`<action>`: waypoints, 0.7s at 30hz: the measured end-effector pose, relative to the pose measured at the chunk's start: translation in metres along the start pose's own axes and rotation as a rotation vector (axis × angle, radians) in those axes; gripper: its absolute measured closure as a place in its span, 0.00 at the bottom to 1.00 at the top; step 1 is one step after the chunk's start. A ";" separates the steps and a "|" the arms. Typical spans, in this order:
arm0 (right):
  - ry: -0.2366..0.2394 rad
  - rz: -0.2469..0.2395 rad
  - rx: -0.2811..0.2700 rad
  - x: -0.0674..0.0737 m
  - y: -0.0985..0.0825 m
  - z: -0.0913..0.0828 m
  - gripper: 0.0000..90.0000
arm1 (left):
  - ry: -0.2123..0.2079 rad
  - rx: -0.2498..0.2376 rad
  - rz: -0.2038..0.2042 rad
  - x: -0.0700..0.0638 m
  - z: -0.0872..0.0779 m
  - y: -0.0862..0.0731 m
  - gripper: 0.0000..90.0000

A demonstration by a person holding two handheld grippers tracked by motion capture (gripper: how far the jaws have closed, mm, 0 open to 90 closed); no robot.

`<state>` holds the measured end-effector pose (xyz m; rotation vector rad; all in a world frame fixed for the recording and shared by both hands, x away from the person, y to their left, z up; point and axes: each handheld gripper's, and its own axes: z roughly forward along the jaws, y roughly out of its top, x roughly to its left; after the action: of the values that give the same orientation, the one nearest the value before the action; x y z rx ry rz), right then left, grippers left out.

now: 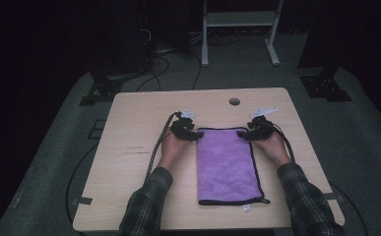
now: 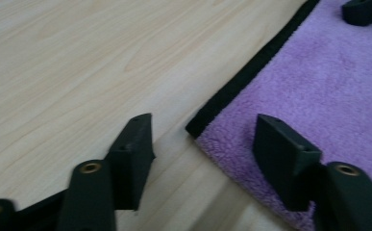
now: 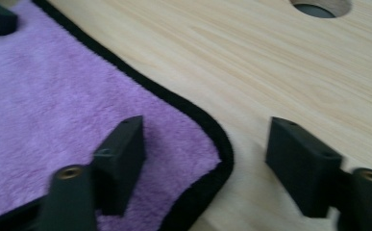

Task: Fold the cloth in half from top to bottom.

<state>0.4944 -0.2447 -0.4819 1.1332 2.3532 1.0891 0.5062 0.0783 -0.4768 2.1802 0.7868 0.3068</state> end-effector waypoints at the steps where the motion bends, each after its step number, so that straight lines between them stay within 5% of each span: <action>1: 0.008 -0.009 0.000 0.001 0.000 0.000 0.41 | -0.010 0.001 0.003 0.000 0.000 0.000 0.48; 11: 0.067 -0.002 0.016 0.008 0.002 -0.003 0.73 | -0.106 0.007 -0.030 -0.002 0.000 0.001 0.84; 17: 0.134 0.038 0.015 0.007 0.001 -0.003 0.86 | -0.115 0.008 -0.058 -0.003 0.000 0.001 0.90; 21: 0.138 0.039 0.006 0.006 0.000 -0.003 0.88 | -0.106 -0.003 -0.059 -0.004 0.000 0.000 0.92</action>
<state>0.4891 -0.2419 -0.4800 1.1444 2.4495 1.2106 0.5029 0.0755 -0.4764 2.1474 0.7892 0.1615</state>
